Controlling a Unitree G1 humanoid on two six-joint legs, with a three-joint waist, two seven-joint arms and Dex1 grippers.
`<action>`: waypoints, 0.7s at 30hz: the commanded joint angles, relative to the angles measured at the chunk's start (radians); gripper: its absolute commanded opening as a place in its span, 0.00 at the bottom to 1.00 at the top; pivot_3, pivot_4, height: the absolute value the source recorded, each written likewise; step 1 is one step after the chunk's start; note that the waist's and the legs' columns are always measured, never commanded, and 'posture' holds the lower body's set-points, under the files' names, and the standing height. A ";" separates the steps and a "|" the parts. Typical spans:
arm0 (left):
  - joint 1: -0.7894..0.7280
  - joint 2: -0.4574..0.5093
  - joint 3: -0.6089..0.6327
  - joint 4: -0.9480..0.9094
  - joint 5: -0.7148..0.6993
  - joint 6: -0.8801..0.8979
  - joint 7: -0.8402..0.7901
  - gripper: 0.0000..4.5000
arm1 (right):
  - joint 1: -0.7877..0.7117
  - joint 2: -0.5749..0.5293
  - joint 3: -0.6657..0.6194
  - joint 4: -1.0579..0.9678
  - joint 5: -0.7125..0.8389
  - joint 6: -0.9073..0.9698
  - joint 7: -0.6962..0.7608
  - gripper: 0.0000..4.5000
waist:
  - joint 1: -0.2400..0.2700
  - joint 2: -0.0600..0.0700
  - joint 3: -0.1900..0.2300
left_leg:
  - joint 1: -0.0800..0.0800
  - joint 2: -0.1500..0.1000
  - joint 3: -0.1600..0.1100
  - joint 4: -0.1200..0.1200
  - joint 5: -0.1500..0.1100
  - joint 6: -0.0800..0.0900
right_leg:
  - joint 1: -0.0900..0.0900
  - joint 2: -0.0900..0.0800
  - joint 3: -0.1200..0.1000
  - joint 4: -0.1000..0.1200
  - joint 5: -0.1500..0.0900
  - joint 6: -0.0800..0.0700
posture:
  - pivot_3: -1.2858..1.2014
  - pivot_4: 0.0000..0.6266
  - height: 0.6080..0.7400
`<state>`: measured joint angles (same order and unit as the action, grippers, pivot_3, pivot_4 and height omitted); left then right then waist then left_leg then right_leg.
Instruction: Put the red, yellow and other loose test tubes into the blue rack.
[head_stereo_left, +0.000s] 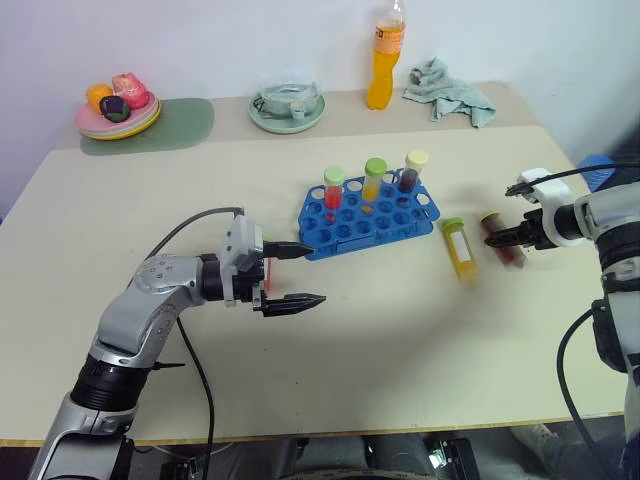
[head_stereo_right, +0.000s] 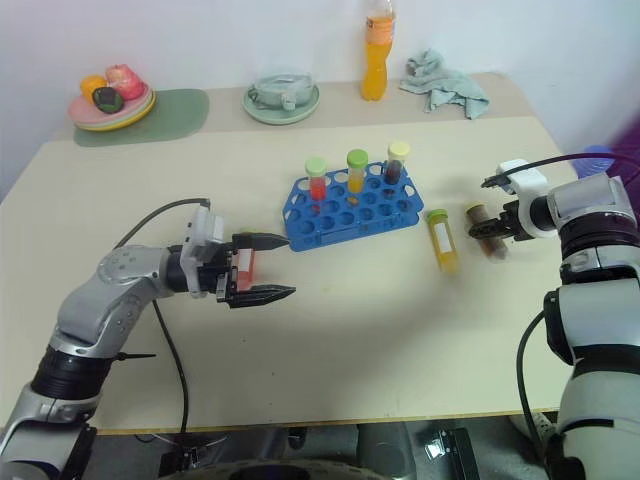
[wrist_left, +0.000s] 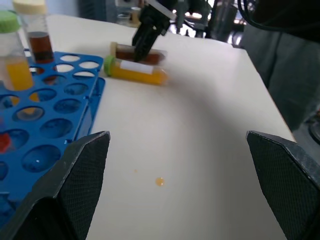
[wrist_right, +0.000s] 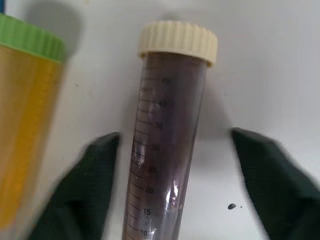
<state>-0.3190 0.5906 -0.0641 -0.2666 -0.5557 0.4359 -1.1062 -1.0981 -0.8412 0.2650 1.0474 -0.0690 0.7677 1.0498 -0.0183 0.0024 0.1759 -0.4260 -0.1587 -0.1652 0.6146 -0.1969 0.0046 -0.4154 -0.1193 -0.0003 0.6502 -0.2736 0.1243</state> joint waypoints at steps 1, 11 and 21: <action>0.012 0.014 0.030 -0.038 -0.013 -0.004 0.013 1.00 | -0.049 0.008 -0.006 0.009 -0.027 -0.017 0.007 0.30 | 0.001 0.000 0.000 | 0.000 0.000 0.000 0.000 0.000 0.000 | 0.000 0.000 0.000 0.000 0.000 0.000 | 0.52 0.24 1.00; 0.046 0.018 0.044 -0.058 -0.008 -0.025 0.046 1.00 | -0.030 0.004 -0.036 -0.094 -0.021 -0.049 0.047 0.17 | 0.003 0.000 0.000 | 0.000 0.000 0.000 0.000 0.000 -0.001 | 0.000 0.000 0.000 0.001 0.000 0.000 | 0.52 0.24 1.00; 0.074 0.022 0.077 -0.059 0.018 -0.064 0.083 1.00 | 0.444 0.035 -0.439 -0.911 0.264 -0.033 -0.063 0.17 | 0.007 0.000 0.000 | 0.000 0.000 -0.001 0.001 -0.001 0.001 | 0.000 -0.001 0.001 0.001 0.001 0.000 | 0.52 0.24 1.00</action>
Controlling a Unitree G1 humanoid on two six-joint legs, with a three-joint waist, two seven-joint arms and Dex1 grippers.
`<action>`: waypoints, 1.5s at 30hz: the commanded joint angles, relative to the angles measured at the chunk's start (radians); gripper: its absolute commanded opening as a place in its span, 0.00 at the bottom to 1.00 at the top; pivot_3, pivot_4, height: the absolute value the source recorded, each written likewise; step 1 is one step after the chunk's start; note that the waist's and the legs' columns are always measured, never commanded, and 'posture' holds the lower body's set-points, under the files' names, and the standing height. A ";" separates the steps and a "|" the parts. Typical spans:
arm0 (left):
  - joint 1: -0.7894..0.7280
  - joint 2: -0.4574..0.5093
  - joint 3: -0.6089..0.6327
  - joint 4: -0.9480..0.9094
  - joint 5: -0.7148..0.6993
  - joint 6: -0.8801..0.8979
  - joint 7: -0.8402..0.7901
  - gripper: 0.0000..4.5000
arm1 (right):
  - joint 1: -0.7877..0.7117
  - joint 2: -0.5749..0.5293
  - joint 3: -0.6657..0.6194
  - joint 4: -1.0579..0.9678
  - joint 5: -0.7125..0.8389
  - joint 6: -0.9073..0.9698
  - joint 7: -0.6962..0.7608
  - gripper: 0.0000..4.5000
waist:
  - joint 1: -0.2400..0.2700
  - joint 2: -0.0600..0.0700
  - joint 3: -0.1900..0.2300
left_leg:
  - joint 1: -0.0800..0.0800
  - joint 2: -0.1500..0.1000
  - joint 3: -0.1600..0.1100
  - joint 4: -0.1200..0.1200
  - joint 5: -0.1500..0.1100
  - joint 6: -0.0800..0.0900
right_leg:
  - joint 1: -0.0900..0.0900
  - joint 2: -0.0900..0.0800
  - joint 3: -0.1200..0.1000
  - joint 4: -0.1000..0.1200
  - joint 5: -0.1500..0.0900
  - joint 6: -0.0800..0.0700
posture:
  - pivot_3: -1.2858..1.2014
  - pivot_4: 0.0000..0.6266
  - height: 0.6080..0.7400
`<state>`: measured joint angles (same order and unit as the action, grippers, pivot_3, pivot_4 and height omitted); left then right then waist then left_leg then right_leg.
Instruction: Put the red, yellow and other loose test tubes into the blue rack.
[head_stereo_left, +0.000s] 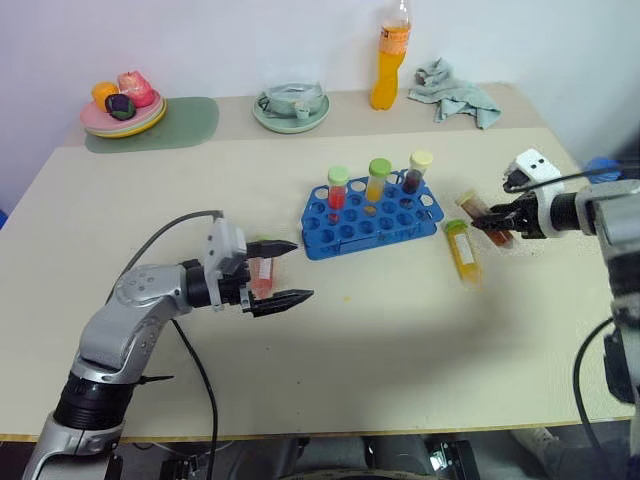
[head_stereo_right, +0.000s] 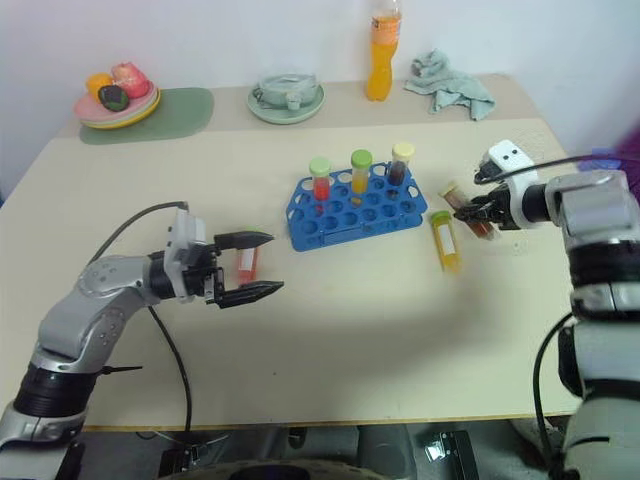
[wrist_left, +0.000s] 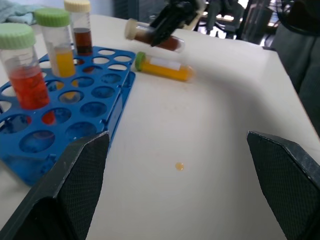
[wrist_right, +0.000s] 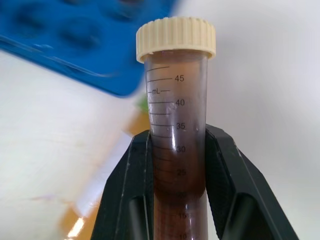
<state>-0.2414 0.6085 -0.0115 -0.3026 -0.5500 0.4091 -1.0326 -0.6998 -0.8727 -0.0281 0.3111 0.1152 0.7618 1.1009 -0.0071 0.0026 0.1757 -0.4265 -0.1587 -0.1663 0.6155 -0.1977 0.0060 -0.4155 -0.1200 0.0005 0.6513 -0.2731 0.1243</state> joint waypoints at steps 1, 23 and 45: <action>-0.003 0.006 0.027 -0.020 0.010 -0.039 0.008 1.00 | 0.075 0.127 -0.198 -0.215 0.111 -0.070 -0.169 0.17 | -0.008 0.000 0.000 | 0.000 0.000 0.000 0.000 0.000 0.000 | 0.000 0.000 0.000 0.000 0.000 0.000 | 0.52 0.24 1.00; -0.002 0.034 0.032 0.002 0.016 -0.054 -0.004 1.00 | 0.105 0.617 -0.245 0.156 0.165 -0.888 -0.513 0.17 | -0.010 0.000 0.000 | 0.008 0.001 0.001 -0.002 0.004 -0.005 | 0.005 0.003 0.003 0.001 0.001 -0.001 | 0.52 0.24 1.00; 0.024 0.042 0.051 -0.011 0.017 -0.057 0.008 1.00 | 0.176 0.642 -0.199 0.185 0.207 -0.922 -0.496 0.17 | -0.009 0.000 -0.001 | 0.017 0.001 0.001 -0.004 0.001 -0.002 | 0.010 0.003 0.005 0.001 0.001 -0.002 | 0.52 0.24 1.00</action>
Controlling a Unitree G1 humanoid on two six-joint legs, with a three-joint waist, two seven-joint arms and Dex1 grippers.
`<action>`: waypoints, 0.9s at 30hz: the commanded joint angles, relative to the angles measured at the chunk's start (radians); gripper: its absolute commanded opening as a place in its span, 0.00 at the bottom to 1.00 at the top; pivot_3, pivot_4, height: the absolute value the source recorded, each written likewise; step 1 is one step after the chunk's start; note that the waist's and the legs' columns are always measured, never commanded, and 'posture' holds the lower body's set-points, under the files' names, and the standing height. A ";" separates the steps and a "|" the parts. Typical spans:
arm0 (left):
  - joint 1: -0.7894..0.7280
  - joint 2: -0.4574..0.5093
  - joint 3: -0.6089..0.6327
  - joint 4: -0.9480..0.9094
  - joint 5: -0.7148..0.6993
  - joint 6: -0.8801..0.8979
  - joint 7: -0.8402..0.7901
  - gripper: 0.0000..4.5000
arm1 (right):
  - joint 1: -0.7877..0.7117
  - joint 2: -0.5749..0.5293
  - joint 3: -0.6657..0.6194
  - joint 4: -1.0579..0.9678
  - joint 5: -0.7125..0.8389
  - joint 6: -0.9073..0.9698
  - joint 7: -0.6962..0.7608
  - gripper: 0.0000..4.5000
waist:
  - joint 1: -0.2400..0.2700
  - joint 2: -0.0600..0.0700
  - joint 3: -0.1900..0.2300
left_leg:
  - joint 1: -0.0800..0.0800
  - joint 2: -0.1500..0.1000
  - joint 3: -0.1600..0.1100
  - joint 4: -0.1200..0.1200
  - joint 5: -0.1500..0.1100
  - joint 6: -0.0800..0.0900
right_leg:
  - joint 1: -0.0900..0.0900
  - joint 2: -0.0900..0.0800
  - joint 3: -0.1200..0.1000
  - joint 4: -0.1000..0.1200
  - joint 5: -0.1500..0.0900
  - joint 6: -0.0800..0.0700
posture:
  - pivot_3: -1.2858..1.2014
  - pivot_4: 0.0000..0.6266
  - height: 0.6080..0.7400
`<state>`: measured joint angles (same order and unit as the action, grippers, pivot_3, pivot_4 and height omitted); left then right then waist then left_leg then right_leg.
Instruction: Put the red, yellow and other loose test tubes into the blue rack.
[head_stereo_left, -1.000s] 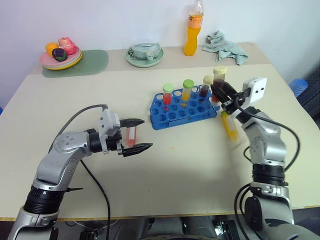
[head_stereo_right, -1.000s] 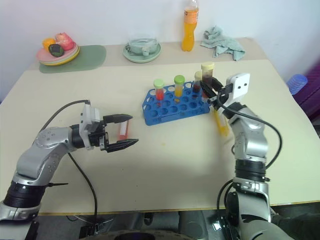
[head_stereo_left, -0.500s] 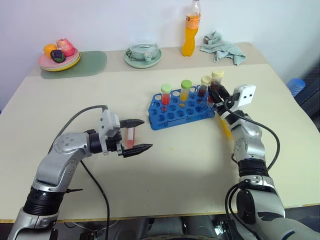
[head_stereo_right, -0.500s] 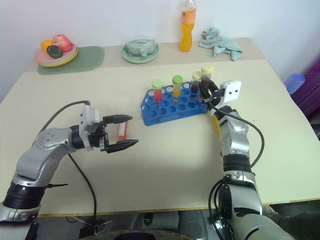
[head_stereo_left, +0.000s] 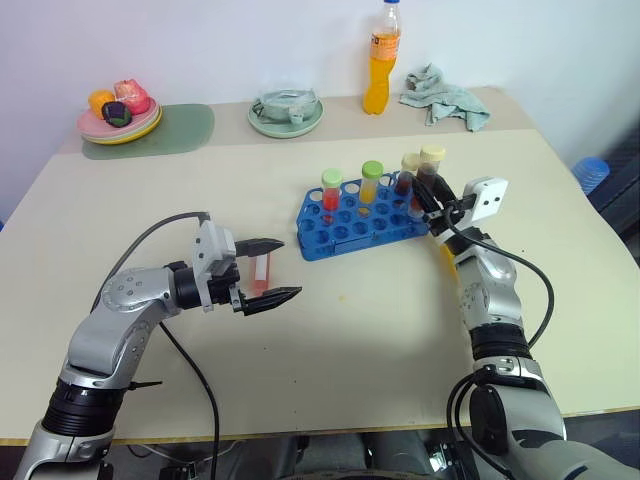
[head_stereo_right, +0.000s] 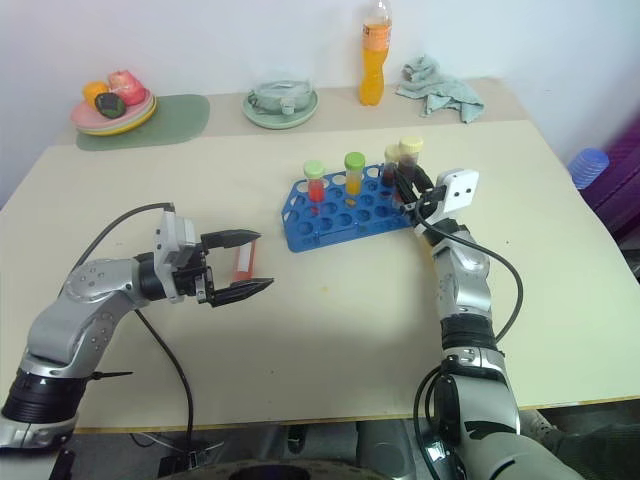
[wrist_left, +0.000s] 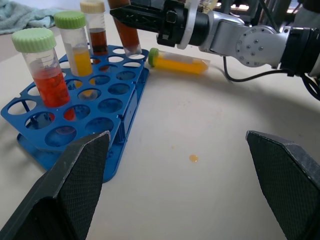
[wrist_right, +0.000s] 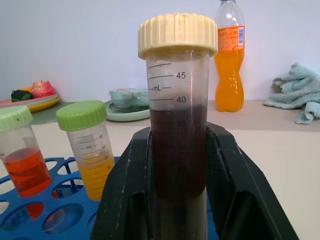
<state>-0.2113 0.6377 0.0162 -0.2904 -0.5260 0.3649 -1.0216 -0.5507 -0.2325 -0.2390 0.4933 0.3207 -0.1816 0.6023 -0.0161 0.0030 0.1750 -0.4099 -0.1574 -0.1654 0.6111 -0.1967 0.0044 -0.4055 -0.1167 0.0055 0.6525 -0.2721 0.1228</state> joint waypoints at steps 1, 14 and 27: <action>-0.006 0.014 0.023 -0.023 -0.008 -0.013 -0.005 1.00 | 0.032 0.001 0.012 0.003 0.001 0.020 0.001 0.17 | 0.000 0.000 0.000 | 0.000 0.000 0.000 0.000 0.000 0.000 | 0.000 0.000 0.000 0.000 0.000 0.000 | 0.52 0.24 1.00; -0.010 0.013 0.021 -0.016 -0.010 -0.010 -0.006 1.00 | 0.042 0.009 0.014 0.028 0.015 0.010 0.001 0.17 | 0.001 0.000 0.000 | 0.000 0.000 0.000 -0.001 0.000 0.000 | 0.000 0.000 0.001 0.000 0.000 0.000 | 0.52 0.24 1.00; -0.002 -0.003 0.014 -0.019 -0.009 -0.014 0.010 1.00 | 0.000 -0.057 0.024 -0.023 -0.046 -0.113 -0.030 0.92 | 0.003 0.001 0.000 | 0.000 0.000 0.001 -0.003 0.000 0.000 | -0.001 0.001 0.003 -0.001 0.000 0.000 | 0.52 0.24 1.00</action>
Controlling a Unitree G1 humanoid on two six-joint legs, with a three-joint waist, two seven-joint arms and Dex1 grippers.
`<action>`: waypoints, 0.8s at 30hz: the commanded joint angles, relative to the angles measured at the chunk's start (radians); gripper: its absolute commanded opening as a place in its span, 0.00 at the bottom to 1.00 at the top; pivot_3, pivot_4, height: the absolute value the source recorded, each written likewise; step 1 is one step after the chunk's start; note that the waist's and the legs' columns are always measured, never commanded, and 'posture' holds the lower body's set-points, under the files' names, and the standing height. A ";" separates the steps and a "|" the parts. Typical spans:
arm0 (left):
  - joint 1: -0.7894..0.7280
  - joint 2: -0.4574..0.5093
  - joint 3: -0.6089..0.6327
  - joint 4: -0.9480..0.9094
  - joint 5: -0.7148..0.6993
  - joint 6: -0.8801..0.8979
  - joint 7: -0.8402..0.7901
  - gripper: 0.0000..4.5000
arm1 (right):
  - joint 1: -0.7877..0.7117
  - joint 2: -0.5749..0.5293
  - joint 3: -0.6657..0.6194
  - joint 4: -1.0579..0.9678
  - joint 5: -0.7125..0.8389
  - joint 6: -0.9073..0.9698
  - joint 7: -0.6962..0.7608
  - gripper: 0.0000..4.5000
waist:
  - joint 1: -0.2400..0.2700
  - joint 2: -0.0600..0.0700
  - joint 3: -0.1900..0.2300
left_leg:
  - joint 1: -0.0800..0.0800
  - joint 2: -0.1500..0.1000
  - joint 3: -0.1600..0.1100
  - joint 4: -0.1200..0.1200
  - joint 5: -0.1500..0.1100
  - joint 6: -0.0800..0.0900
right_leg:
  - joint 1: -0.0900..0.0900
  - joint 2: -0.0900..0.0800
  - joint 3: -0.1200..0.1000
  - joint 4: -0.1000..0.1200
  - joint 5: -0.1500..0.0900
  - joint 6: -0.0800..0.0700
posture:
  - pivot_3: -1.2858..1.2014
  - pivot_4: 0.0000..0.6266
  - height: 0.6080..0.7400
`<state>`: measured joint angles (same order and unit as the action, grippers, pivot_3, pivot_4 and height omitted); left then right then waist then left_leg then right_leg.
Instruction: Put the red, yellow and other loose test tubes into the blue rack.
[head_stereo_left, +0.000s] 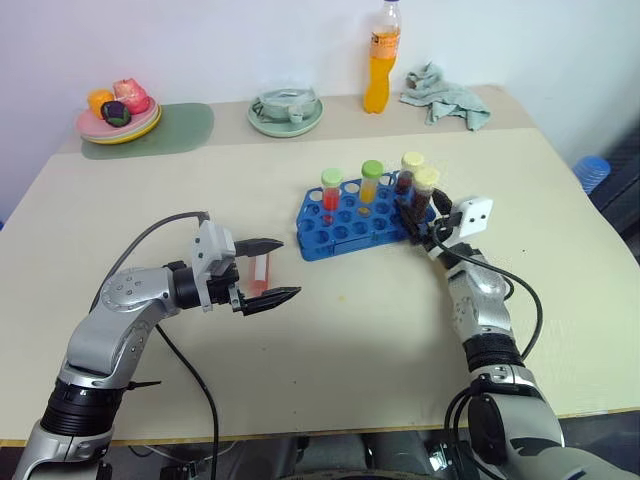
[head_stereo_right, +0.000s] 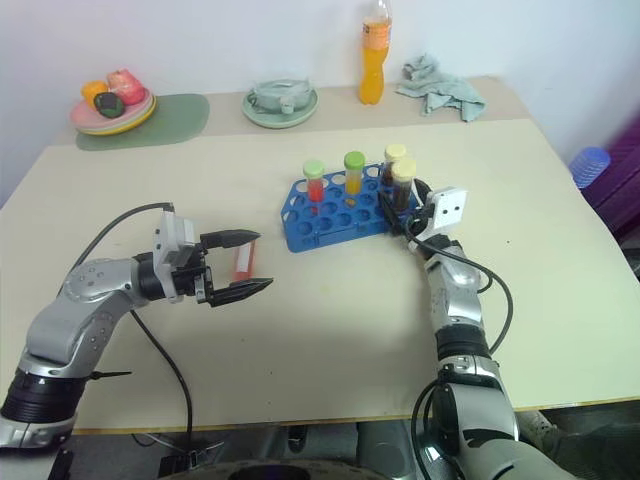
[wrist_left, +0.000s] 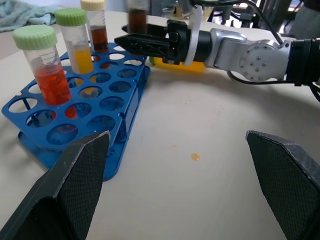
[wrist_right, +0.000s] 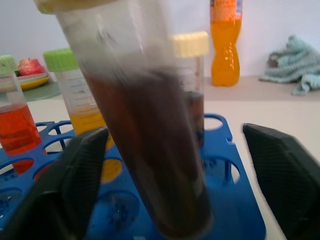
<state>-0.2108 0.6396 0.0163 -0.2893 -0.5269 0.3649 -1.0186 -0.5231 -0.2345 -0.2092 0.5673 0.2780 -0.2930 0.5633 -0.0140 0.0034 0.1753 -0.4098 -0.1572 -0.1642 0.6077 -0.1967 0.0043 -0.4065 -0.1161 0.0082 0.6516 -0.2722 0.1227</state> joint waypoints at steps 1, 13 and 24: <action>-0.004 -0.008 0.012 -0.018 -0.007 -0.015 0.007 1.00 | -0.034 -0.083 -0.007 -0.128 -0.004 0.017 0.010 0.92 | 0.003 0.000 0.000 | 0.000 0.000 0.000 0.000 0.000 0.000 | 0.000 0.000 0.000 0.000 0.000 0.000 | 0.52 0.24 1.00; -0.021 -0.051 -0.011 0.008 0.015 -0.032 0.002 1.00 | 0.028 -0.436 -0.045 -0.565 0.117 0.606 0.065 0.92 | 0.003 0.000 0.001 | -0.001 0.000 0.002 -0.001 -0.001 0.001 | 0.000 -0.002 0.001 -0.002 0.000 0.000 | 0.52 0.24 1.00; -0.044 -0.065 -0.026 0.015 0.016 -0.022 0.005 1.00 | -0.010 -0.675 -0.025 -0.596 0.212 1.441 -0.007 0.92 | 0.006 0.000 0.001 | -0.006 0.001 0.003 0.002 -0.002 0.003 | -0.003 -0.002 0.001 -0.004 -0.002 -0.002 | 0.52 0.24 1.00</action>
<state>-0.2465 0.5762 -0.0156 -0.2561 -0.5097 0.3546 -1.0186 -0.4854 -0.8635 -0.2428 -0.0080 0.4931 1.0656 0.5693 -0.0084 0.0035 0.1761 -0.4174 -0.1566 -0.1604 0.6108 -0.1985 0.0076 -0.4106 -0.1186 0.0088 0.6476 -0.2740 0.1204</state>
